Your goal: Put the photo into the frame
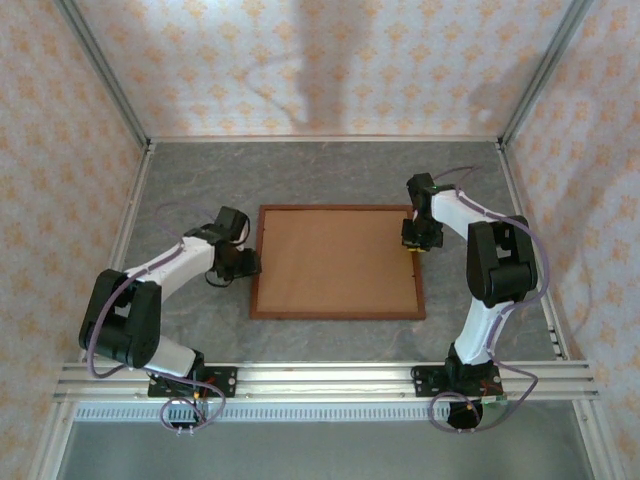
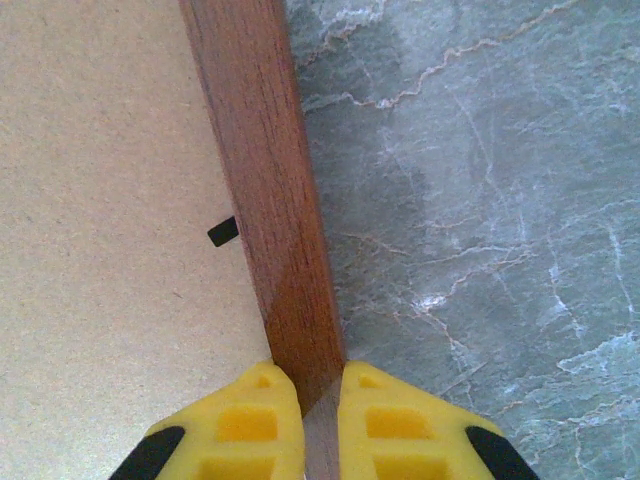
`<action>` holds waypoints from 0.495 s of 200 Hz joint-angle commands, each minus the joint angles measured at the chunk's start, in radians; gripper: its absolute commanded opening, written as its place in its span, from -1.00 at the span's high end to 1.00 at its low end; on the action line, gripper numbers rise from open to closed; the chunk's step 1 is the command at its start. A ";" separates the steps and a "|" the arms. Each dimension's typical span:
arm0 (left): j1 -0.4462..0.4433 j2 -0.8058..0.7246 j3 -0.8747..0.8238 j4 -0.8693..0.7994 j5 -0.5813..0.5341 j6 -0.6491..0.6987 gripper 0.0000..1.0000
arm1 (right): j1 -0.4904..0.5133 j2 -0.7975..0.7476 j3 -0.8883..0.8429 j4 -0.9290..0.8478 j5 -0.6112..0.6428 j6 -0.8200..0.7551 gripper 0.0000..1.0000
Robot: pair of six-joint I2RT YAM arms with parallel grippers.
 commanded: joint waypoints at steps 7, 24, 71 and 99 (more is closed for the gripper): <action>-0.020 -0.030 -0.035 -0.059 0.010 -0.023 0.22 | -0.008 -0.004 -0.012 -0.014 0.039 0.021 0.79; -0.021 -0.018 -0.034 -0.057 -0.005 -0.010 0.27 | -0.007 -0.005 -0.015 -0.011 0.034 0.020 0.79; -0.021 0.038 -0.008 -0.002 -0.004 -0.009 0.31 | -0.007 -0.009 -0.023 -0.008 0.025 0.020 0.80; -0.021 0.033 -0.006 0.029 -0.011 -0.020 0.31 | -0.007 -0.005 -0.018 -0.007 0.023 0.018 0.80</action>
